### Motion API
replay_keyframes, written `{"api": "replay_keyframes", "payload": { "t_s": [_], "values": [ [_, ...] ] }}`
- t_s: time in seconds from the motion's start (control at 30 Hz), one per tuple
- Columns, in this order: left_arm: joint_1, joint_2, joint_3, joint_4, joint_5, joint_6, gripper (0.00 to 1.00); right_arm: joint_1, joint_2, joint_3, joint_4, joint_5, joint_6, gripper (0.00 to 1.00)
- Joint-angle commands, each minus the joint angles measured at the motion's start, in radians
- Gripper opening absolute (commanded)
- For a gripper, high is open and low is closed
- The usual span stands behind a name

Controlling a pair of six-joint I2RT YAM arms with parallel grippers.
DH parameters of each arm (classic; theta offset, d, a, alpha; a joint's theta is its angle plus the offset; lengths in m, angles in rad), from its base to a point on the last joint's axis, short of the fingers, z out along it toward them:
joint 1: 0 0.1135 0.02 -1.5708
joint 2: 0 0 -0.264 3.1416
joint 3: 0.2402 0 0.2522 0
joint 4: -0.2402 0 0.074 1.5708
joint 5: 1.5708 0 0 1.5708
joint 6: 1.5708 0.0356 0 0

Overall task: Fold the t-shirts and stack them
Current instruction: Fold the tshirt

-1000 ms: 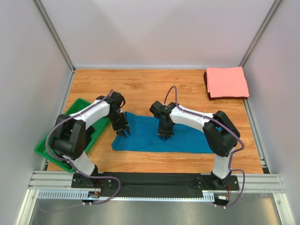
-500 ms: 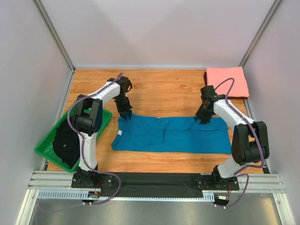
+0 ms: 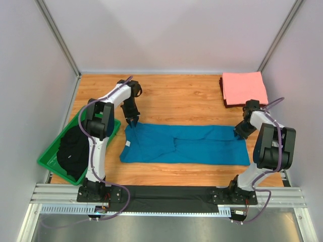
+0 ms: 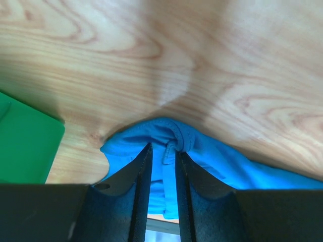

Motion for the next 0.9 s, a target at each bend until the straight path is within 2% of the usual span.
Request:
{"api": "replay_keyframes", "payload": {
  "t_s": [0.0,0.23,0.33,0.43,0.57,0.73,0.87],
  "values": [
    [0.011,0.038,0.089,-0.058,-0.038,-0.023,0.31,-0.055,0.042,-0.004,0.078,0.048,0.054,0.27],
    [0.014,0.09,0.148,-0.053,-0.037,-0.008,0.32,-0.138,0.116,0.054,0.104,0.02,0.067,0.27],
    [0.017,0.133,0.237,-0.066,-0.006,0.024,0.32,-0.147,0.115,0.089,0.083,-0.006,0.051,0.27],
    [0.019,0.132,0.344,-0.05,0.021,0.049,0.33,-0.147,0.066,0.115,0.039,-0.029,0.046,0.29],
    [0.022,0.066,0.435,-0.006,0.133,0.072,0.36,-0.144,0.013,0.146,-0.084,-0.107,0.018,0.32],
    [0.014,-0.052,0.338,-0.015,0.196,0.084,0.36,-0.112,-0.101,0.116,-0.161,-0.138,-0.043,0.39],
    [-0.053,-0.245,0.063,0.006,0.172,0.077,0.36,-0.049,-0.215,0.091,-0.204,-0.193,-0.068,0.5]
  ]
}}
